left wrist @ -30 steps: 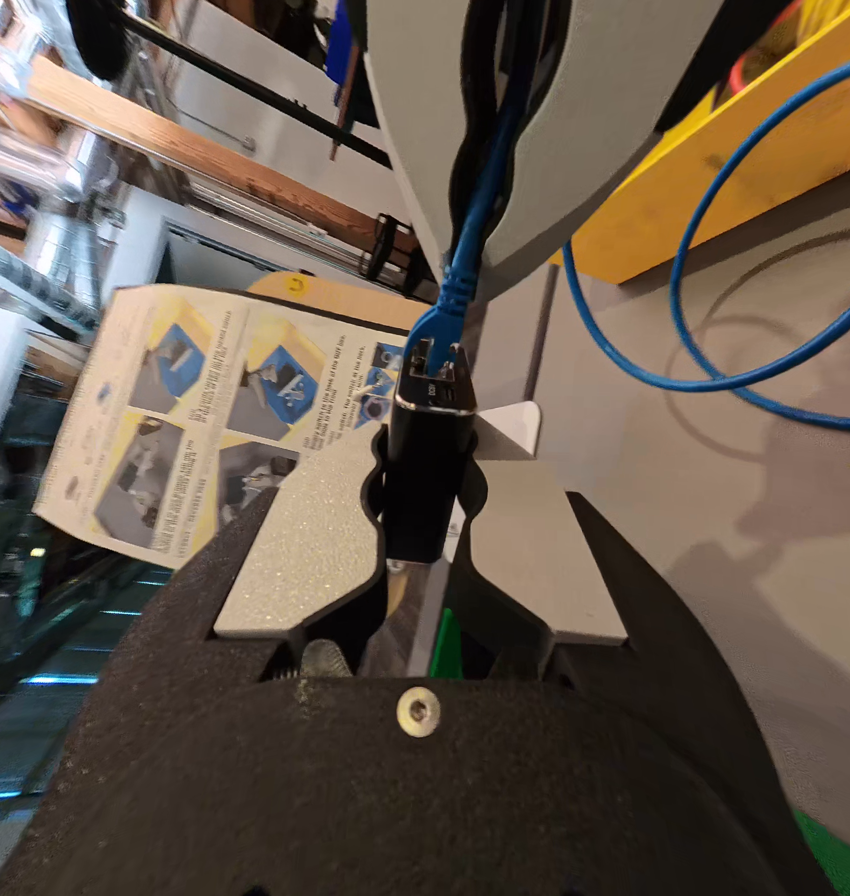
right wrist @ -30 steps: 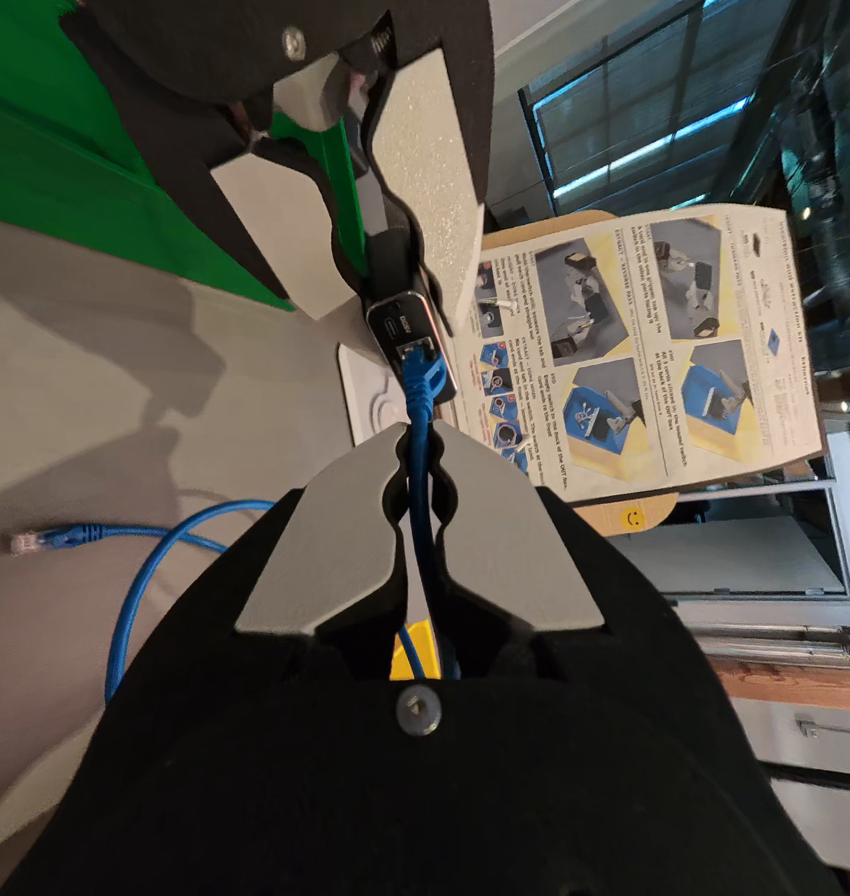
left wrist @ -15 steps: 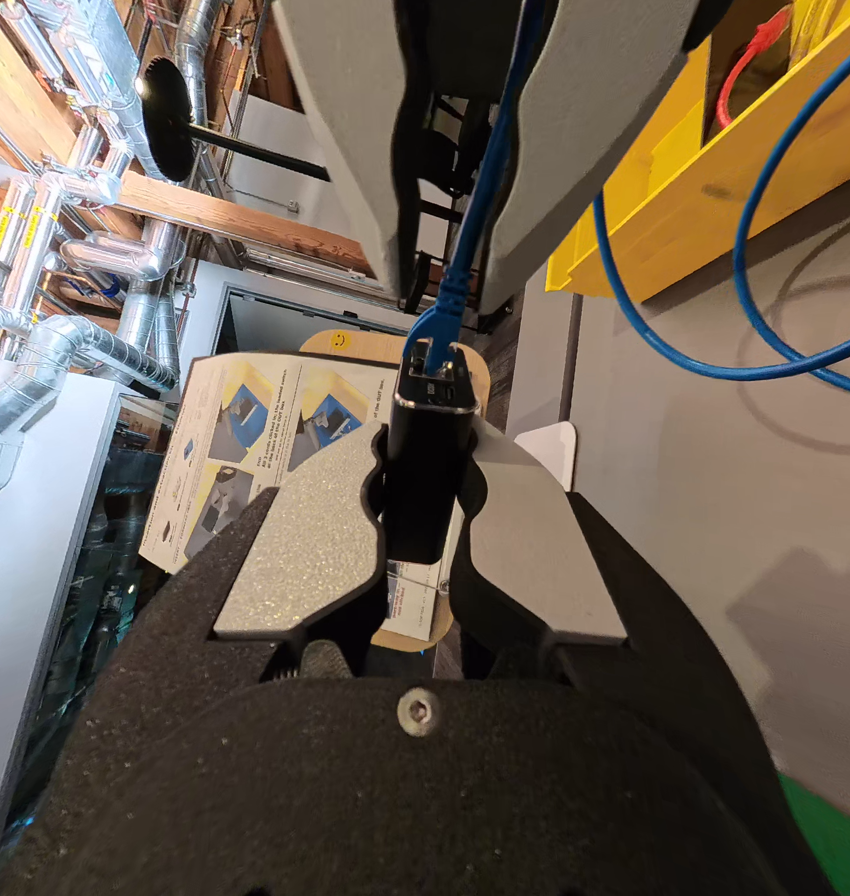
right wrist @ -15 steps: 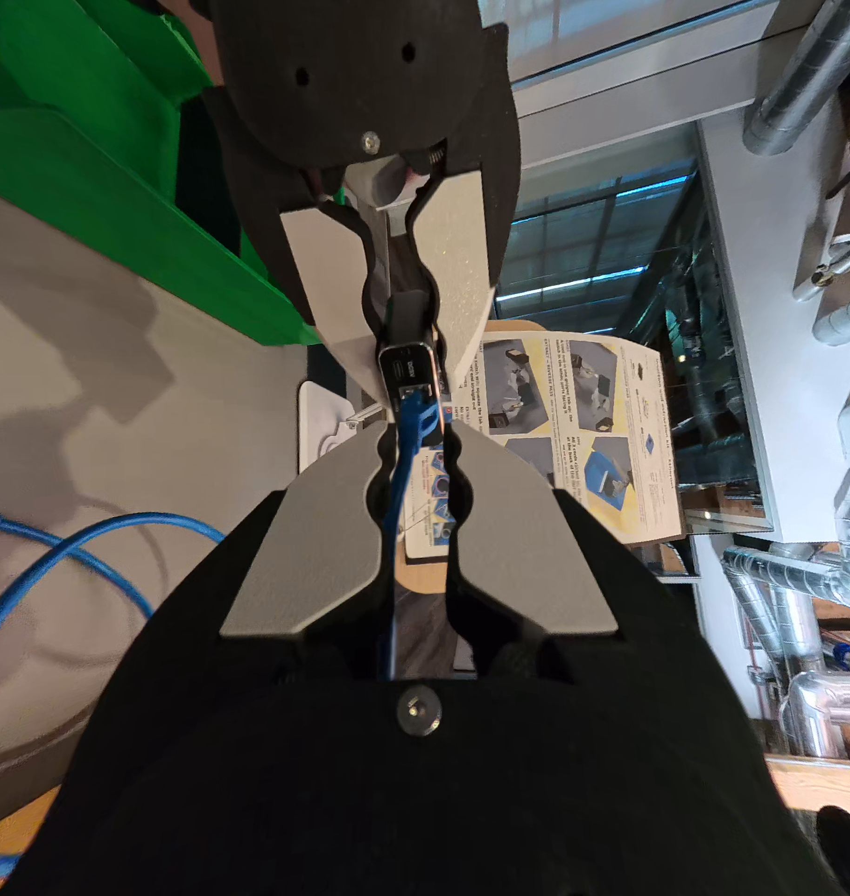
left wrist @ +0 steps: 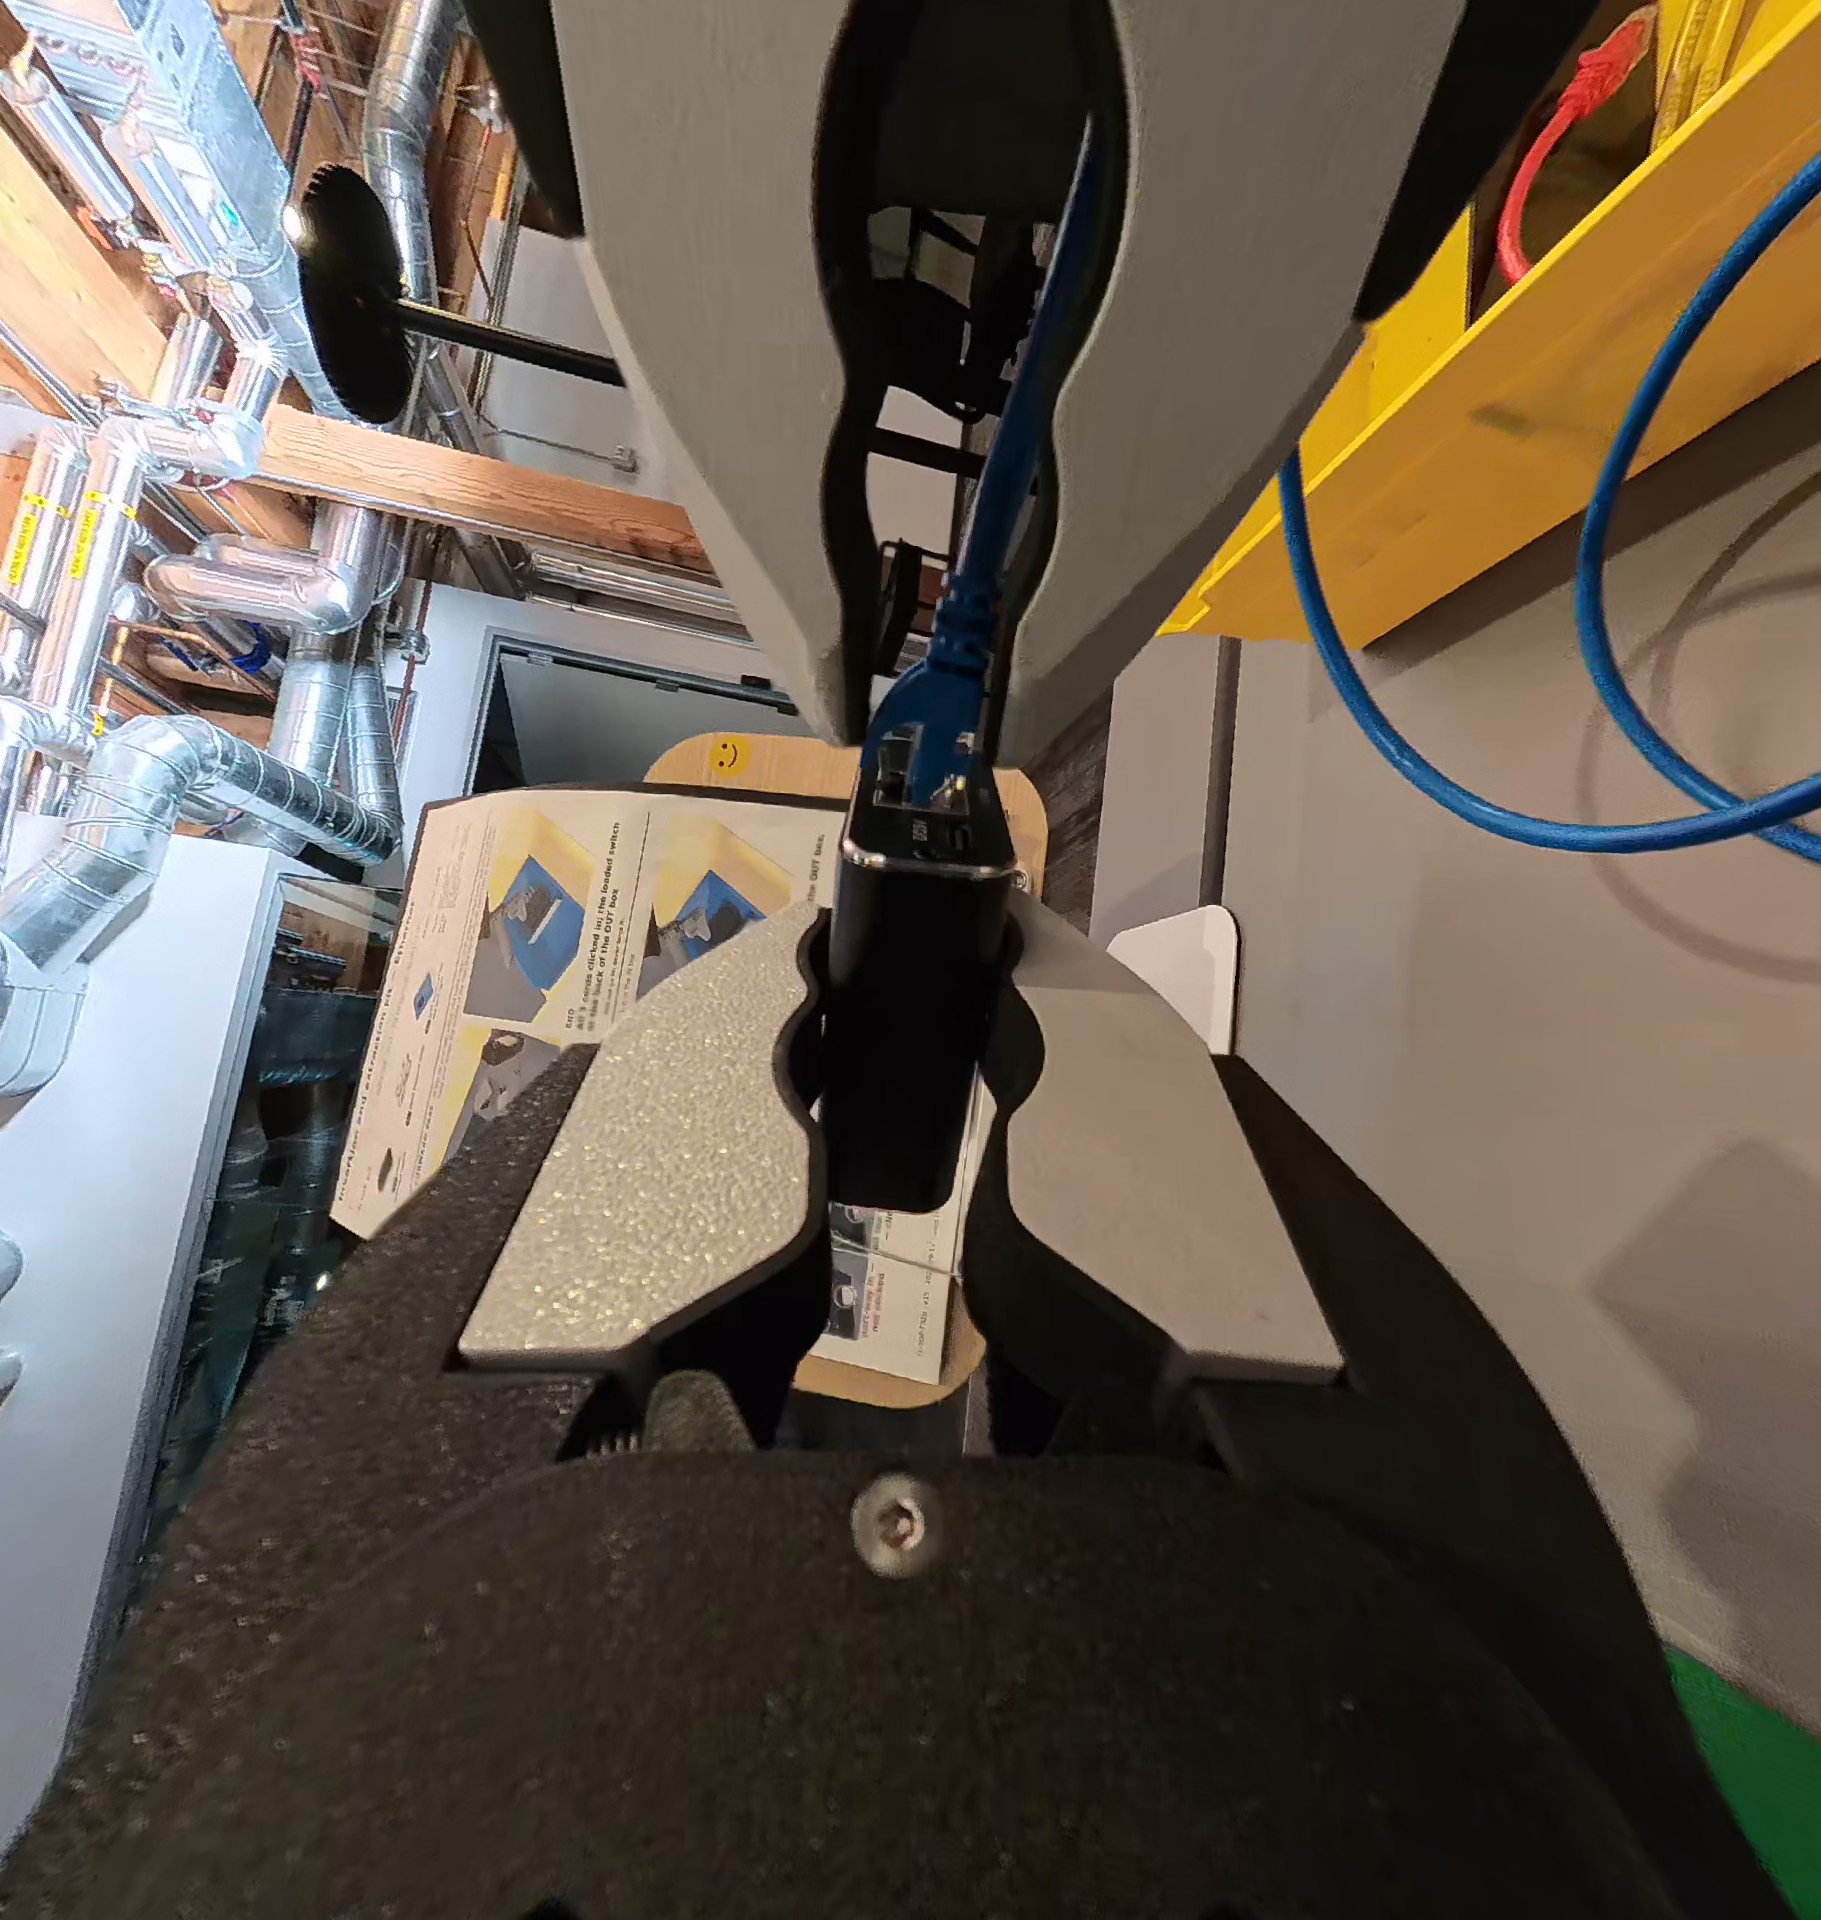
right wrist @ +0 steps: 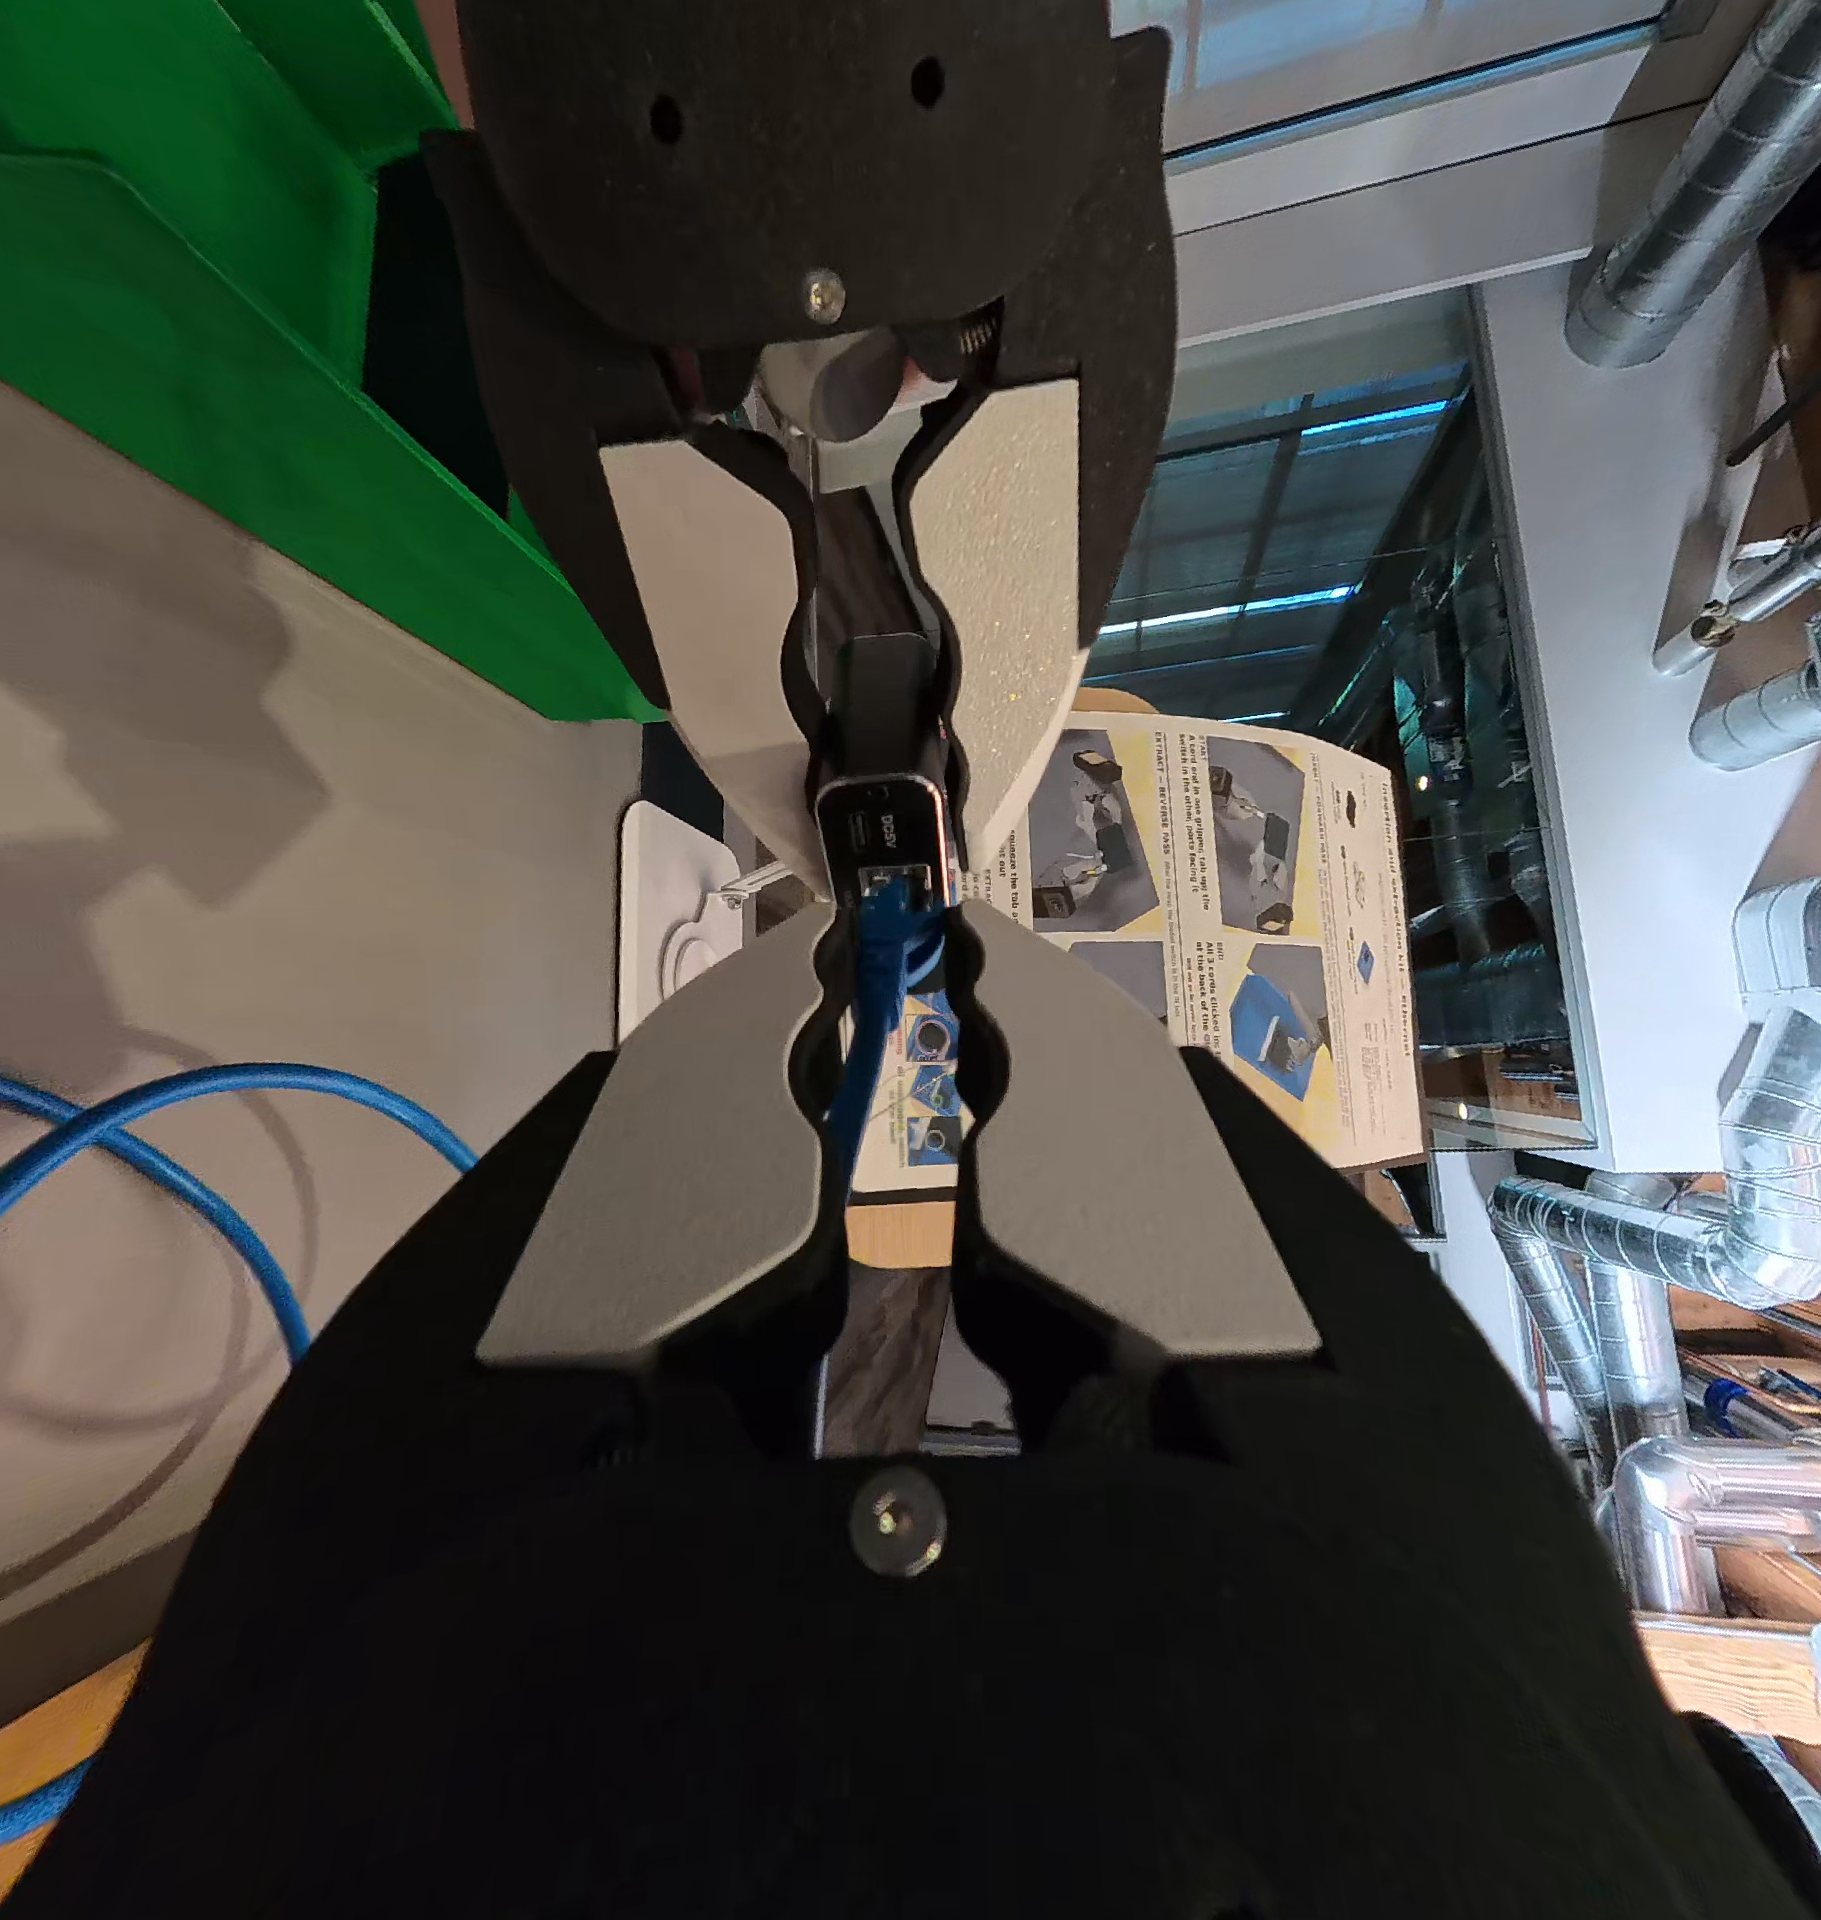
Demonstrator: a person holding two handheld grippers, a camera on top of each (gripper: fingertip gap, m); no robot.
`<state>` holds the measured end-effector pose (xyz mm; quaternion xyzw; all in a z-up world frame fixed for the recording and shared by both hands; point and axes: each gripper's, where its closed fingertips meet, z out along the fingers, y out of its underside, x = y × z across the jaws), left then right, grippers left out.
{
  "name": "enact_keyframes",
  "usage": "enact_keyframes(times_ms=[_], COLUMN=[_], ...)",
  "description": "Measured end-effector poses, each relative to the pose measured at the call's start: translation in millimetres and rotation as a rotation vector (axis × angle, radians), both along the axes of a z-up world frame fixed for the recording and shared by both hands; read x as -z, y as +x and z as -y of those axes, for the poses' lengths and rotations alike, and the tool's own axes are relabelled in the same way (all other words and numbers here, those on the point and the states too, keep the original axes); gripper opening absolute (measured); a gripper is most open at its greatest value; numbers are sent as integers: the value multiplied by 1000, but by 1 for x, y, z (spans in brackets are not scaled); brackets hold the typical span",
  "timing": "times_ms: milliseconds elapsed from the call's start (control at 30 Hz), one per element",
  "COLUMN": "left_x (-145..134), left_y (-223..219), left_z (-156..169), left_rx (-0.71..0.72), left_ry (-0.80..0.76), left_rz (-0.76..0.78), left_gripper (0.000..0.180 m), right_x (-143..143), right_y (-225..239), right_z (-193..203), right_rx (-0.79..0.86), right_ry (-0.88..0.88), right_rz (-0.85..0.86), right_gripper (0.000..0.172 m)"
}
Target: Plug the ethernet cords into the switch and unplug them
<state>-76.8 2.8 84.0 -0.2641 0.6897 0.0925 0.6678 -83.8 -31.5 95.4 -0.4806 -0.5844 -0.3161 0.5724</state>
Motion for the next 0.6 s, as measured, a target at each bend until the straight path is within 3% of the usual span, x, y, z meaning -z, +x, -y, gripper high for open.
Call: enact_keyframes(times_ms=[333,600], left_x=[5,35], left_y=[7,14], left_z=[-1,-9], left_rx=[-31,-42], left_ry=[37,-27], left_rz=[-11,-149], left_gripper=[26,27], right_x=[10,40], right_y=[8,17], right_z=[-1,-6], right_rx=[5,8], right_ry=[-110,-325], right_rz=[-73,-101], right_gripper=[15,16])
